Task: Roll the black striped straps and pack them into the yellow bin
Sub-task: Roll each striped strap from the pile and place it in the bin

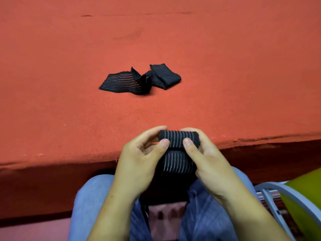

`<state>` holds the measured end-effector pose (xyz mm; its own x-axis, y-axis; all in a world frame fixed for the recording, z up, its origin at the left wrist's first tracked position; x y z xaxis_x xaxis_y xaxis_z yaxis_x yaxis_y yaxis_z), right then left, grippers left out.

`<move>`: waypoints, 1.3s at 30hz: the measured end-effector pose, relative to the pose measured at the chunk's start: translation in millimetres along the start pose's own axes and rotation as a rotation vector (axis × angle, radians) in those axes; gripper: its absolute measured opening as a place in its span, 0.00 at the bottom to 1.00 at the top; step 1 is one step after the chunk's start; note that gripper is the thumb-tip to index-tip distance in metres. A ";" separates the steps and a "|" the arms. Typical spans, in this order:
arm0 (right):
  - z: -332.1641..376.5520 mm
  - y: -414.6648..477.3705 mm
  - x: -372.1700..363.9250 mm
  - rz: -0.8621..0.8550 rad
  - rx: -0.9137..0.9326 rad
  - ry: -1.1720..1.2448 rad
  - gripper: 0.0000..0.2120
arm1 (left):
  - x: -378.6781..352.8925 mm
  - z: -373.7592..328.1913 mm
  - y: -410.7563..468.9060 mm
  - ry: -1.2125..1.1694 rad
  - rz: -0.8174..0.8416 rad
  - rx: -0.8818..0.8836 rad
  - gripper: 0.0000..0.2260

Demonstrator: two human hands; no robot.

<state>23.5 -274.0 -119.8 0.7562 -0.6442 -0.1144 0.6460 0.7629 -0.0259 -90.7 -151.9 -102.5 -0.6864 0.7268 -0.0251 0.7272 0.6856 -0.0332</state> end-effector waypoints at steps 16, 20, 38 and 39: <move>5.3 -4.9 3.2 -0.035 0.012 -0.115 0.07 | -5.2 -2.3 -4.5 0.037 0.030 -0.019 0.16; 5.3 -4.5 2.1 -0.026 -0.019 -0.097 0.07 | -4.7 -0.4 -3.8 0.055 0.039 -0.025 0.14; -4.2 -4.5 -7.9 -0.030 -0.117 0.055 0.18 | -21.1 9.5 -18.4 0.277 0.070 -0.015 0.30; -4.1 -4.8 -8.3 -0.027 -0.115 0.052 0.18 | -21.4 9.9 -18.6 0.277 0.065 -0.013 0.30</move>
<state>13.8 -272.1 -122.8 0.7302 -0.6634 -0.1633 0.6478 0.7483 -0.1432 -89.7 -180.7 -111.2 -0.6118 0.7513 0.2473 0.7707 0.6366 -0.0275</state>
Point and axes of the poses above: each hand's wrist, its own y-axis towards the middle knuckle, its own x-axis out of the back of the hand, z = x × y, the point moved 2 cm from there along y, towards the middle knuckle, and after that the axes turned 4 degrees about x, right-handed, at the moved point
